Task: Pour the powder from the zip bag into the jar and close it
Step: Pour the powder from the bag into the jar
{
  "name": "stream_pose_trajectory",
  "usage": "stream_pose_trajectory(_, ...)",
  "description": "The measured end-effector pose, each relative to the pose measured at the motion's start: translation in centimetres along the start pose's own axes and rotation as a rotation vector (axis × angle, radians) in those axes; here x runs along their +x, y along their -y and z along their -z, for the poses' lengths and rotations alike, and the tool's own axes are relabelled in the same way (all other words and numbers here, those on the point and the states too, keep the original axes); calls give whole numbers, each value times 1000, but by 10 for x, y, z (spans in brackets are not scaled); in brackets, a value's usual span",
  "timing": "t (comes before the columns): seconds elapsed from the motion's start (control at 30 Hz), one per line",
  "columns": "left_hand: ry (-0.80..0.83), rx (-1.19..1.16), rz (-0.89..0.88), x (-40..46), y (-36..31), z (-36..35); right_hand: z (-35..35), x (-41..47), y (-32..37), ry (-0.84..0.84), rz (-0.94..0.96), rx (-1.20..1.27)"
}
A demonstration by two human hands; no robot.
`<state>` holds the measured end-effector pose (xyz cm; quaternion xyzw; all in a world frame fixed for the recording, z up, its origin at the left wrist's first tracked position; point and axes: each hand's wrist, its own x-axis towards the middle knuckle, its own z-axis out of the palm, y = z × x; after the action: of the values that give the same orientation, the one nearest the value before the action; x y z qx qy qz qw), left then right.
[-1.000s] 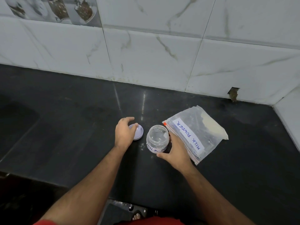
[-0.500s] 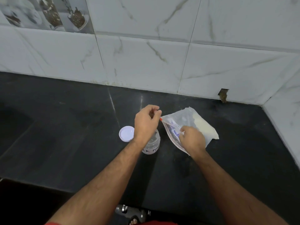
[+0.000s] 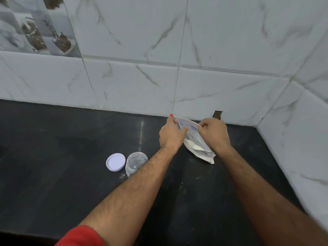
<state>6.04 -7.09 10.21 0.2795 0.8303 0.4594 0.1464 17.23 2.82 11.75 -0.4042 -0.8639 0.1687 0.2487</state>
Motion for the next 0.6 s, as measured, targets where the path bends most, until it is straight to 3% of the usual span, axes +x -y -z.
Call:
stream_pose_trajectory(0.17, -25, 67, -92, 9, -12, 2, 35, 30, -15, 4, -66, -161)
stream_pose_trajectory(0.3, 10, 89, -148, 13, -17, 4, 43, 44, -20, 253, -89, -321)
stream_pose_trajectory(0.37, 22, 104, -168, 10, -18, 3, 40, 46, -19, 339, -69, -310)
stream_pose_trajectory(0.5, -14, 146, -202, 14, -13, 13, 54, 56, -26, 191, -126, -206)
stream_pose_trajectory(0.6, 13, 146, -231, 22, -12, 22, 63, 66, -27, 236, -168, -72)
